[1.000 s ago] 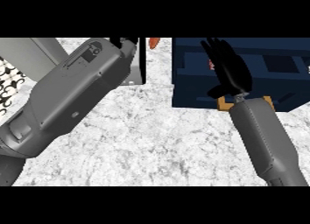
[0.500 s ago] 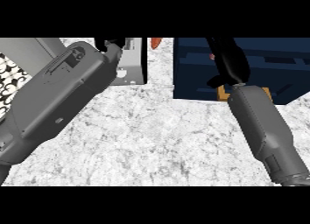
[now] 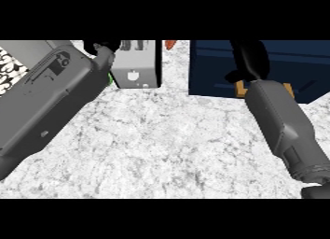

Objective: Pick up the can, place it into the drawer and close the drawer

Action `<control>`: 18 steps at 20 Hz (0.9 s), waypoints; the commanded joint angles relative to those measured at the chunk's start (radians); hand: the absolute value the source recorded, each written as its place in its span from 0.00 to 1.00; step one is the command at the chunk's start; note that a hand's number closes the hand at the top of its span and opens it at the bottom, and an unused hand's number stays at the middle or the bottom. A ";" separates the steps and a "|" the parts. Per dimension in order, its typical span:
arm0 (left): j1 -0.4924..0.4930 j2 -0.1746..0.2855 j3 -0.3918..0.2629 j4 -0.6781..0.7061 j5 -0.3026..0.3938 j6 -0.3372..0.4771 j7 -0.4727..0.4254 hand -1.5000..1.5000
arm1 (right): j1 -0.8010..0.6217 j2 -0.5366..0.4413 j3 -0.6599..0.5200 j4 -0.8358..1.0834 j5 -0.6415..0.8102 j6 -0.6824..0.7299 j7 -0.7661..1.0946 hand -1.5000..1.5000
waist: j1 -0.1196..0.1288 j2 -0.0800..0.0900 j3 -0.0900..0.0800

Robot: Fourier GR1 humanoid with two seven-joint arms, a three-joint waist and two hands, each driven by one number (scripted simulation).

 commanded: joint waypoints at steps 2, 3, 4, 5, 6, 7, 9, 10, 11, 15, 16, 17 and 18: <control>0.018 0.026 -0.001 -0.041 -0.014 -0.005 0.032 0.00 | -0.085 -0.008 -0.029 0.101 0.001 -0.050 0.006 0.00 | 0.011 0.011 0.005; 0.028 0.032 0.003 -0.054 -0.018 -0.003 0.029 0.00 | -0.101 -0.014 -0.027 0.111 0.011 -0.056 0.021 0.00 | 0.012 0.010 0.005; 0.004 0.023 0.011 -0.029 -0.024 -0.012 0.022 0.00 | -0.157 -0.022 -0.030 0.122 0.011 -0.004 0.044 0.00 | 0.000 0.012 0.004; 0.052 0.052 0.018 -0.067 -0.010 -0.040 0.016 0.00 | -0.154 -0.038 -0.027 0.125 0.022 -0.029 0.048 0.00 | 0.026 0.015 0.004; 0.015 0.027 0.010 -0.058 -0.026 0.007 0.032 0.00 | -0.154 -0.038 -0.035 0.140 0.015 -0.033 0.041 0.00 | 0.017 0.015 0.005; 0.027 0.036 -0.004 -0.091 -0.030 0.019 0.053 0.00 | -0.137 -0.021 -0.034 0.144 0.019 -0.069 0.050 0.00 | 0.019 0.010 0.005; 0.033 0.016 -0.008 -0.077 -0.040 0.018 0.033 0.00 | -0.220 -0.044 -0.032 0.157 0.029 -0.006 0.091 0.00 | 0.026 0.017 0.004; 0.041 0.029 -0.006 -0.096 -0.033 0.011 0.053 0.00 | -0.194 -0.054 -0.028 0.172 0.037 -0.025 0.076 0.00 | 0.027 0.016 0.005; 0.042 0.019 -0.008 -0.103 -0.044 0.029 0.041 0.00 | -0.181 -0.076 -0.045 0.167 0.016 -0.040 0.034 0.00 | 0.022 0.017 0.006; 0.023 0.046 0.008 -0.125 -0.030 0.006 0.088 0.00 | -0.261 -0.052 -0.066 0.194 -0.010 0.054 0.025 0.00 | 0.028 0.015 0.006; 0.033 0.059 0.016 -0.117 -0.034 0.002 0.076 0.00 | -0.254 -0.086 -0.085 0.207 -0.037 0.099 -0.054 0.00 | 0.033 0.022 0.006; 0.055 0.072 0.010 -0.137 -0.039 -0.015 0.066 0.00 | -0.244 -0.068 -0.112 0.206 -0.070 0.103 -0.089 0.00 | 0.034 0.019 0.006; 0.044 0.061 0.022 -0.127 -0.033 0.009 0.074 0.00 | -0.262 -0.031 -0.163 0.191 -0.132 0.124 -0.124 0.00 | 0.031 0.017 0.008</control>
